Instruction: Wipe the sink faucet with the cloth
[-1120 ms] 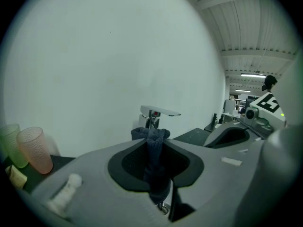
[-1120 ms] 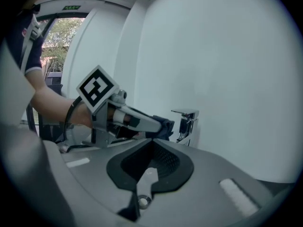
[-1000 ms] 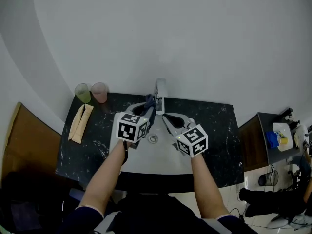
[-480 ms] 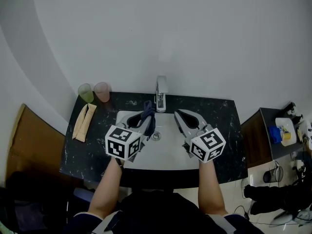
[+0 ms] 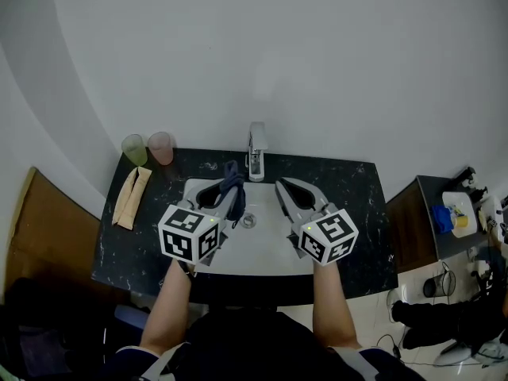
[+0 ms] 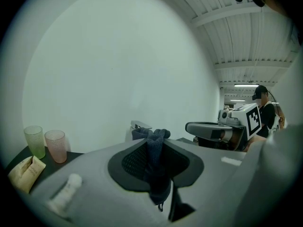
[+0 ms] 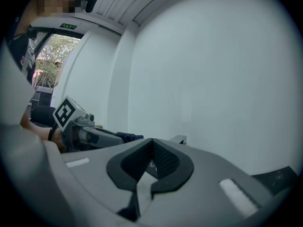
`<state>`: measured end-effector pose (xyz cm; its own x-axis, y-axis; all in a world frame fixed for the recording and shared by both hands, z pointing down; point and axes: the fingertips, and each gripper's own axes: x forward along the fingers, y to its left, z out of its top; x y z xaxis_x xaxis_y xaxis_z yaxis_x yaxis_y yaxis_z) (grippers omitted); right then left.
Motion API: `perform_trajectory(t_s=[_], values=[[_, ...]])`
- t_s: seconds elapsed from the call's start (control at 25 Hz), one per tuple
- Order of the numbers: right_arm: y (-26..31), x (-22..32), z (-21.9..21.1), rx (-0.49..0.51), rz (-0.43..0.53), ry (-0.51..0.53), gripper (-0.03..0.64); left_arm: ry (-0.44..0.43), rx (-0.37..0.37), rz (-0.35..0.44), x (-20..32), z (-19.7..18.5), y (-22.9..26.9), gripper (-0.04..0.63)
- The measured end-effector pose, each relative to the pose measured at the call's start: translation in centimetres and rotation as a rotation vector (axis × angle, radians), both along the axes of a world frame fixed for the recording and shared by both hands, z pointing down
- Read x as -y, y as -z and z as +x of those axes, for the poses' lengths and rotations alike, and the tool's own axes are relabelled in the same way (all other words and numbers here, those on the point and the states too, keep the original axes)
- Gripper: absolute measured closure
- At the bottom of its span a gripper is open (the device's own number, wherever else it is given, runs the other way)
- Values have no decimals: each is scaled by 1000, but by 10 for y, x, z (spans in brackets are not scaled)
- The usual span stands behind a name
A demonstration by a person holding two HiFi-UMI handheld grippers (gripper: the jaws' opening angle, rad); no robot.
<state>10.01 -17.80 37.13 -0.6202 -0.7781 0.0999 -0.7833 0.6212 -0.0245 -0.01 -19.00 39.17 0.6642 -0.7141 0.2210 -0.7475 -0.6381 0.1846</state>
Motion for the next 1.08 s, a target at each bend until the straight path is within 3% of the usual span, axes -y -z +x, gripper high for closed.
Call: perform_trajectory(t_s=[1.08], values=[[1,12,-3,-29,0,8,611,-16,14,3,11,6,2,528]])
